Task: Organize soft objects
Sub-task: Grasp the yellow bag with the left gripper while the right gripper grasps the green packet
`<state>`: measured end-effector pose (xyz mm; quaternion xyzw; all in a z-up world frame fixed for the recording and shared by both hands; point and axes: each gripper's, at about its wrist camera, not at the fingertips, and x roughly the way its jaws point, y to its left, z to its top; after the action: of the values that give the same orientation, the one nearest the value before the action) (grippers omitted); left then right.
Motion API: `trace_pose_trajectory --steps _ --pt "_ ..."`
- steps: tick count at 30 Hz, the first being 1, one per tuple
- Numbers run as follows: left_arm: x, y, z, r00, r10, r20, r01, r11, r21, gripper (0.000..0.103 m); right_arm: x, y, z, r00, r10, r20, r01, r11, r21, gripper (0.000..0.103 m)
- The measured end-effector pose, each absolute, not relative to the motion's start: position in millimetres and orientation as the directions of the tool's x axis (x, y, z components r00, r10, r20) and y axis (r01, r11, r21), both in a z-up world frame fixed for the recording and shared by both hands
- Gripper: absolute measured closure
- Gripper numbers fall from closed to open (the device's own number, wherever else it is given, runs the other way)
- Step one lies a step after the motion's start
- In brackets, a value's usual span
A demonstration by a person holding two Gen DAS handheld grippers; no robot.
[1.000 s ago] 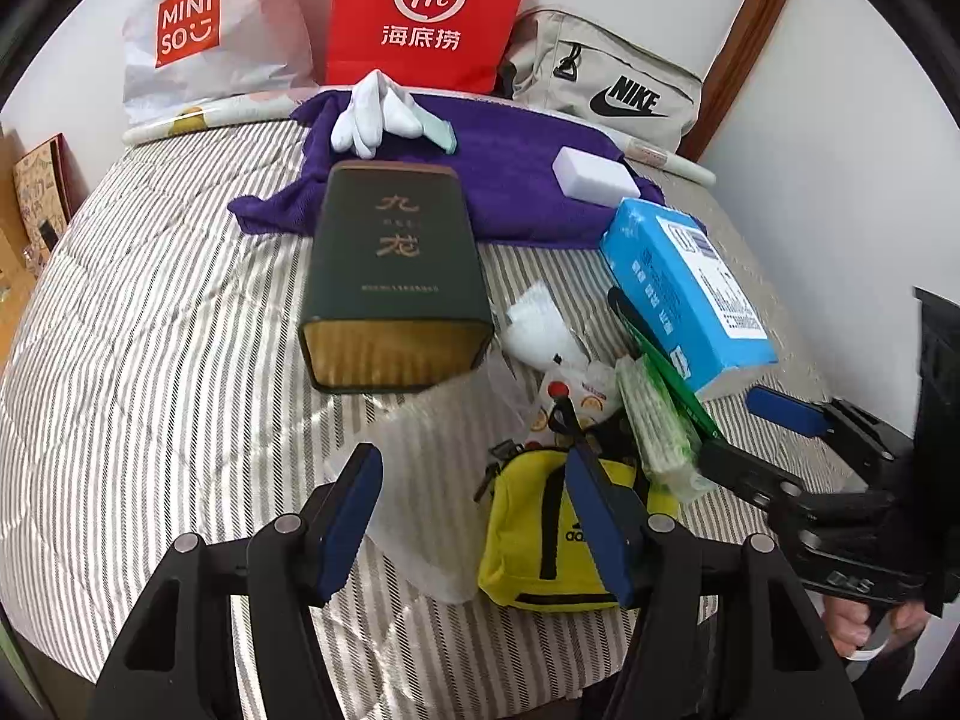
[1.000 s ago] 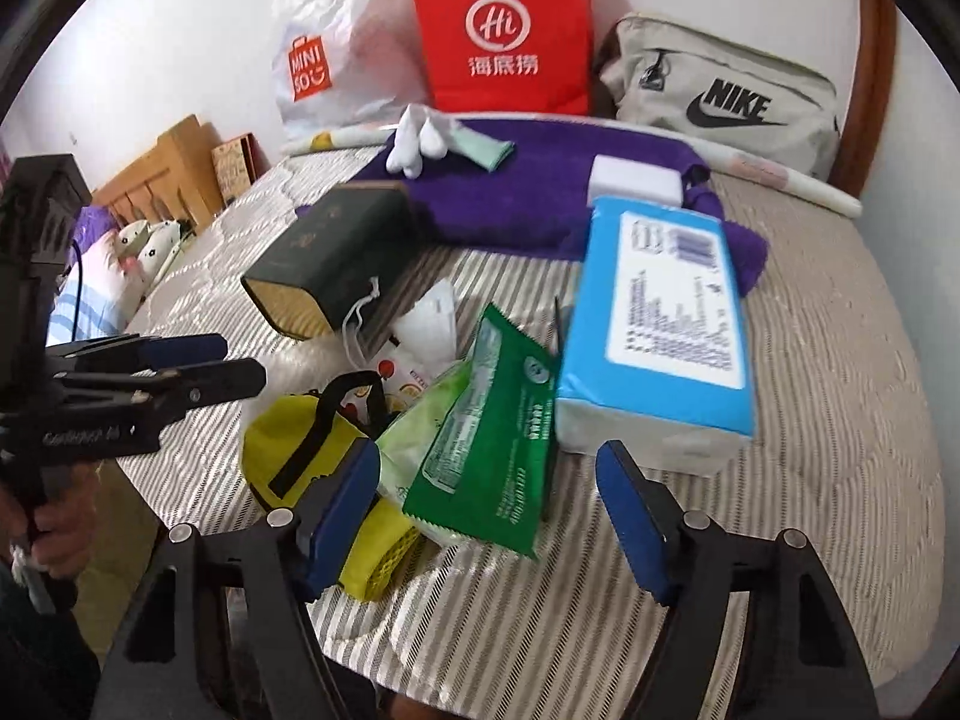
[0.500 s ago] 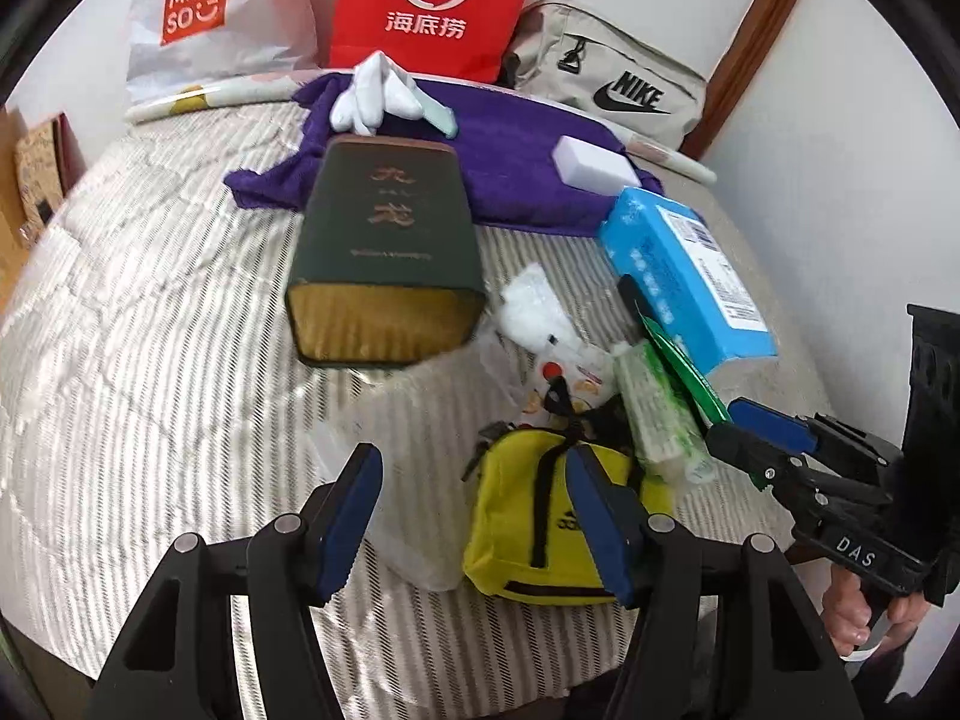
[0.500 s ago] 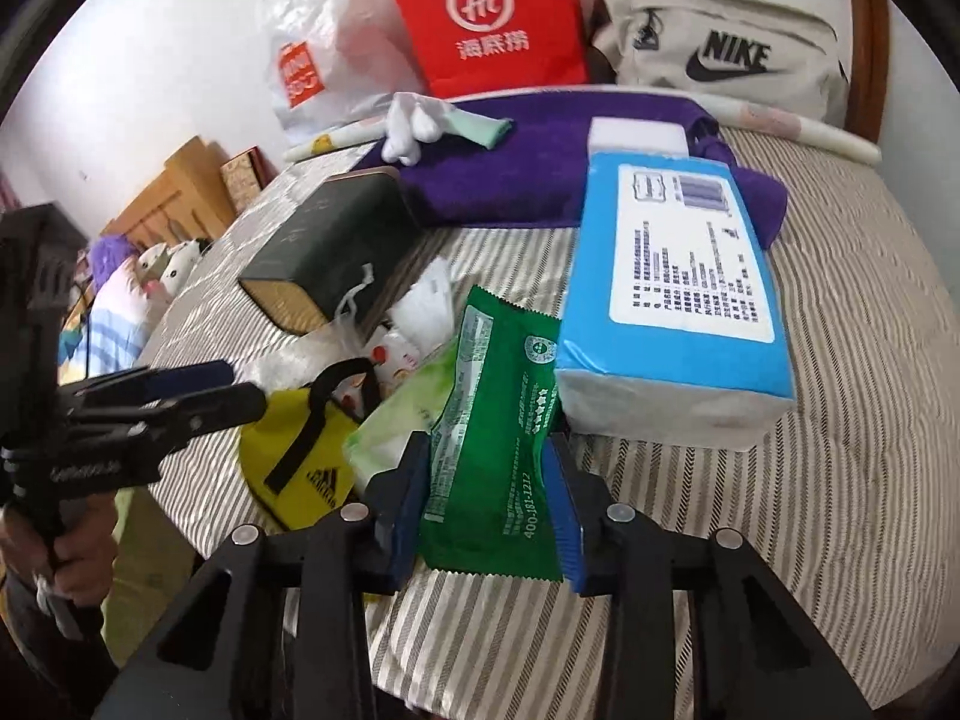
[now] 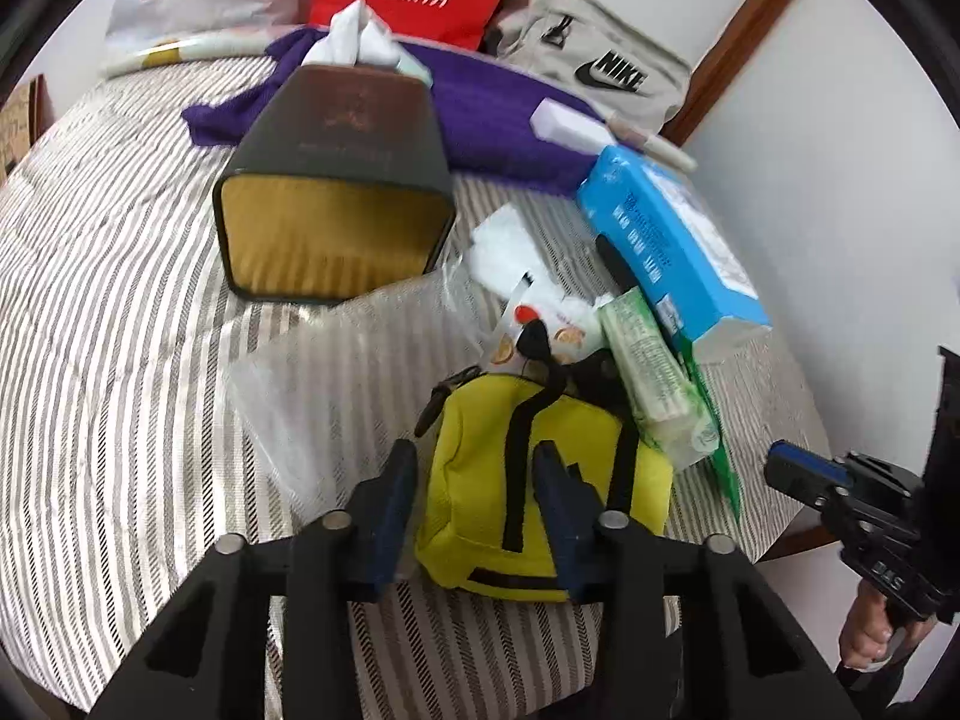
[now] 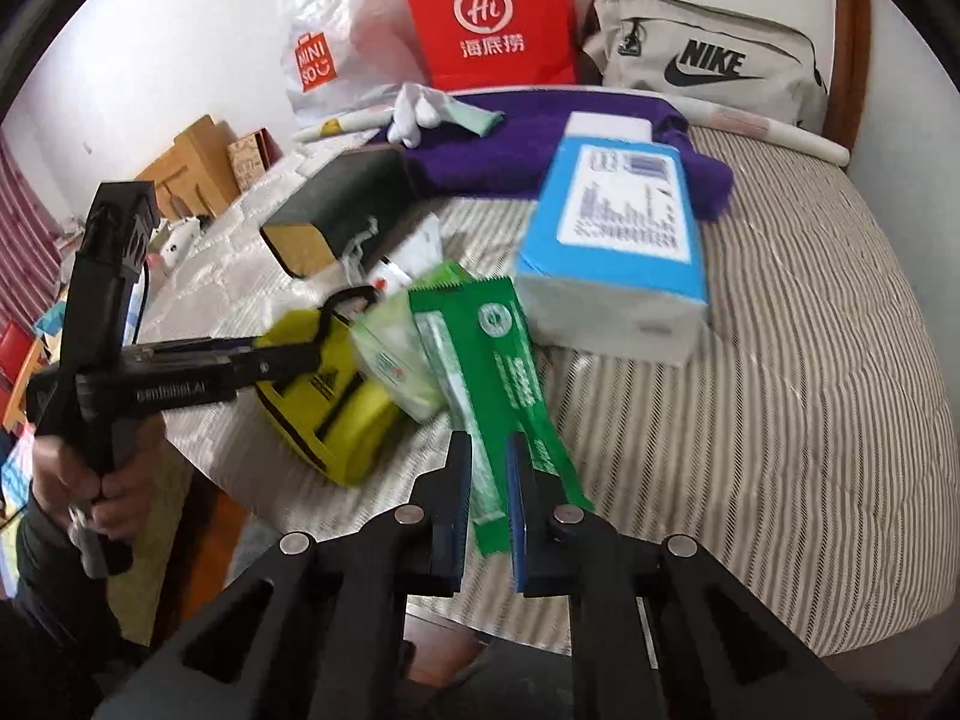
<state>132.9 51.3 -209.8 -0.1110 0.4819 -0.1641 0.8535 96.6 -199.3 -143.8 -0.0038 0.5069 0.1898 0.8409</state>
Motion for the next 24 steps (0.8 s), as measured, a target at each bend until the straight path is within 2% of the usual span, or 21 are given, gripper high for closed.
trace_pose_trajectory --steps 3,5,7,8,14,17,21,24 --pt "132 49 -209 0.481 -0.387 -0.786 0.186 0.922 -0.34 0.078 99 -203 -148 0.405 0.348 -0.846 -0.316 0.921 0.227 0.088" --pt "130 47 -207 0.484 -0.38 -0.788 0.201 0.925 -0.322 0.079 101 -200 -146 0.414 0.371 -0.831 -0.331 0.912 0.242 0.078" --pt "129 46 -206 0.484 -0.373 -0.791 0.207 0.928 -0.311 0.08 105 -197 -146 0.439 0.37 -0.819 -0.347 0.91 0.225 0.039" --pt "128 46 -205 0.484 -0.37 -0.793 0.211 0.929 -0.305 0.08 107 -197 -147 0.458 0.367 -0.81 -0.349 0.912 0.215 0.035" --pt "129 50 -207 0.479 -0.392 -0.786 0.21 0.92 -0.331 0.08 128 -192 -169 0.398 0.401 -0.825 -0.373 0.893 0.253 0.035" --pt "129 52 -209 0.482 -0.397 -0.781 0.21 0.918 -0.337 0.08 135 -190 -182 0.352 0.451 -0.82 -0.377 0.87 0.317 0.035" --pt "127 56 -206 0.487 -0.415 -0.768 0.207 0.91 -0.36 0.084 132 -191 -185 0.367 0.438 -0.821 -0.38 0.876 0.297 0.057" --pt "125 63 -201 0.503 -0.433 -0.748 0.203 0.901 -0.384 0.087 123 -194 -179 0.381 0.427 -0.82 -0.382 0.88 0.281 0.058"
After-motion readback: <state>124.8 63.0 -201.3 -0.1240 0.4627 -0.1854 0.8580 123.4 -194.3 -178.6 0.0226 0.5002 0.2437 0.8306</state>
